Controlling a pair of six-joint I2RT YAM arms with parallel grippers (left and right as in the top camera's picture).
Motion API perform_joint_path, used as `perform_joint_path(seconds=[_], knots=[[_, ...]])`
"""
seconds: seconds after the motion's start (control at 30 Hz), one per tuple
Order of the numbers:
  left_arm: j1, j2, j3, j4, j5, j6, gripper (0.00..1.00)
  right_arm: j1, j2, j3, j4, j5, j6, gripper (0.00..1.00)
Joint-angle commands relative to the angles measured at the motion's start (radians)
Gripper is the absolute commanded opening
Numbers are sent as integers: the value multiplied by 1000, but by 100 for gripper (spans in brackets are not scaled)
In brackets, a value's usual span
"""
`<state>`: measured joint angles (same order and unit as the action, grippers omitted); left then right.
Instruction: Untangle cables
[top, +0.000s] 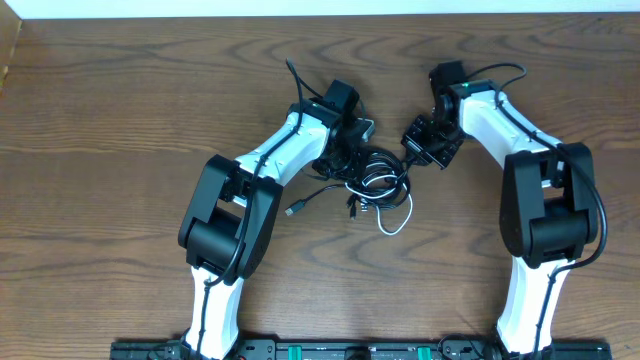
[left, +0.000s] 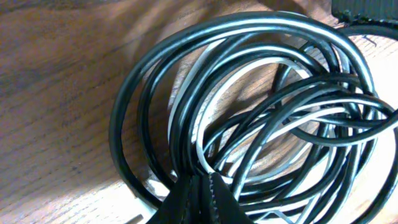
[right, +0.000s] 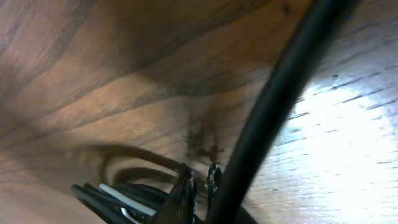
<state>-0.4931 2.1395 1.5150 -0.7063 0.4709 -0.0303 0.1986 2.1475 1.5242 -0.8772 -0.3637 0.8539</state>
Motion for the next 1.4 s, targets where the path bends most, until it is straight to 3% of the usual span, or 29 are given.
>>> perform_joint_path(seconds=[0.0,0.37,0.53,0.77,0.87,0.9,0.97,1.03,1.2,1.33,1.37], knots=[[-2,29,-6,-12,-12,-9,8,5,1,16,-2,-2,21,7],[-1,-152,13,-46,-12,-64,9,5,1,16,-2,37,5,15],[-2,-227,13,-5,-13,-234,9,5,1,16,-9,36,5,23],[-18,-191,-8,14,-13,-488,9,18,1,16,-49,-2,6,27],[-26,-165,-19,12,-12,-563,9,26,1,16,-75,-9,6,14],[-29,-156,-19,13,-12,-587,15,28,1,16,-81,-9,6,11],[-35,-146,-19,12,-12,-642,15,31,1,16,-90,-9,11,9],[-42,-142,-19,13,-12,-669,15,33,1,16,-97,-10,42,13],[-69,-136,-19,-10,-12,-682,15,42,1,16,-131,-9,153,36],[-89,-136,-19,-52,-12,-691,14,45,1,16,-134,-9,163,40],[-92,-136,-19,-60,-12,-703,8,45,1,16,-134,-9,163,40]])
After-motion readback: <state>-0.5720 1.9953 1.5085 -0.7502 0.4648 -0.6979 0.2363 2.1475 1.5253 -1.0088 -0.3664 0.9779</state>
